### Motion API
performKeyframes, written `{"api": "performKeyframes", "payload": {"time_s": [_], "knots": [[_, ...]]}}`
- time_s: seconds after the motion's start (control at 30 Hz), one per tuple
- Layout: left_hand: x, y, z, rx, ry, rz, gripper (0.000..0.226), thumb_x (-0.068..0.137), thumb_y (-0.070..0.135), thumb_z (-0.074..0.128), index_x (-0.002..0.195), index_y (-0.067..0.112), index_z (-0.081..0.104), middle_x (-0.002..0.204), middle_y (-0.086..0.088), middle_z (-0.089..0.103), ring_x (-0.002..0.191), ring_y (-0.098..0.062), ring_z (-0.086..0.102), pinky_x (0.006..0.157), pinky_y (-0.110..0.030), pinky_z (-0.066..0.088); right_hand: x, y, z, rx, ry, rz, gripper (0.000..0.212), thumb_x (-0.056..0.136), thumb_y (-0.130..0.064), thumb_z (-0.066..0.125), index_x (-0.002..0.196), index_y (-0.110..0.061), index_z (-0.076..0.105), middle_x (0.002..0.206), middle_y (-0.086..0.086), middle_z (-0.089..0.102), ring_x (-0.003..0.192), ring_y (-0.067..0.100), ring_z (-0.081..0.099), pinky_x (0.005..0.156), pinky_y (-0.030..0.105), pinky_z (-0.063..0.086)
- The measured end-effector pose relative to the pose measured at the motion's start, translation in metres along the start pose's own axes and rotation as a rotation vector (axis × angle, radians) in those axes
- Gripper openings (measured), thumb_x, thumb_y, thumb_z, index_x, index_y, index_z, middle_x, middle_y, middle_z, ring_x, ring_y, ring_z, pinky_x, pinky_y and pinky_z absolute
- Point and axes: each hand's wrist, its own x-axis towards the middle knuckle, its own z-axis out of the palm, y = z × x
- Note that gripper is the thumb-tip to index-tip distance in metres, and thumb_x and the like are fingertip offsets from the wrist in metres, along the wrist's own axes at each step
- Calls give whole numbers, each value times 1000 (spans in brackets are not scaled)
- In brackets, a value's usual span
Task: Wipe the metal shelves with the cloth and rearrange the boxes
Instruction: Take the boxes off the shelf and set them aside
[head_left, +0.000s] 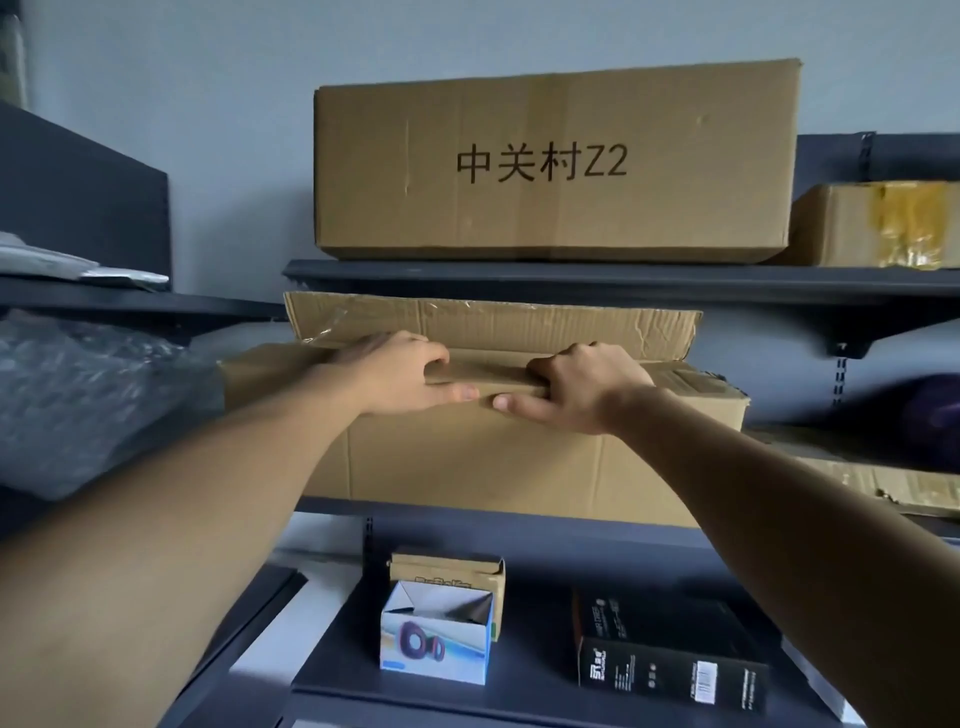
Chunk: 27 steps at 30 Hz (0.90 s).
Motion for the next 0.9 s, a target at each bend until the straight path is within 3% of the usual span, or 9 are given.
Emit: {"api": "performKeyframes", "payload": {"time_s": [0.1,0.23,0.37,0.5,0.73,0.9], "knots": [[17,-12,19,-44,-17,5,122,52,108,22,143,31,50,149,0,48,133,-25,47,104,-51,45,10,-1,16,24,-49,3,101,67,-101,4,102,-27,63,77,-2,61,71,20,60,63,34,48],[44,-26,39,-52,-13,30,102,69,97,36,146,31,48,151,0,45,136,-26,44,106,-50,43,28,2,33,7,-58,14,101,68,-100,4,108,-28,63,74,-5,61,66,14,59,56,30,48],[68,-35,51,-85,-5,49,108,64,100,30,144,30,49,150,0,47,135,-25,45,105,-50,43,45,6,47,12,-65,49,106,64,-100,1,113,-30,62,75,-6,62,66,13,60,56,29,51],[87,-43,66,-70,-41,82,99,71,96,35,144,30,50,149,2,47,134,-24,45,104,-48,44,57,8,68,25,-100,76,100,67,-102,5,113,-33,61,76,-7,62,66,12,60,56,28,50],[106,-50,84,-133,-34,79,133,43,111,14,140,30,55,146,0,51,132,-24,47,106,-50,44,70,10,86,77,-163,136,91,75,-98,20,118,-31,63,82,-7,64,72,11,61,56,26,47],[102,-48,83,-41,0,94,108,64,101,23,141,31,54,144,2,52,127,-24,51,98,-43,46,71,9,88,68,-153,185,95,73,-99,21,122,-30,64,89,-5,68,77,14,63,62,27,52]]}}
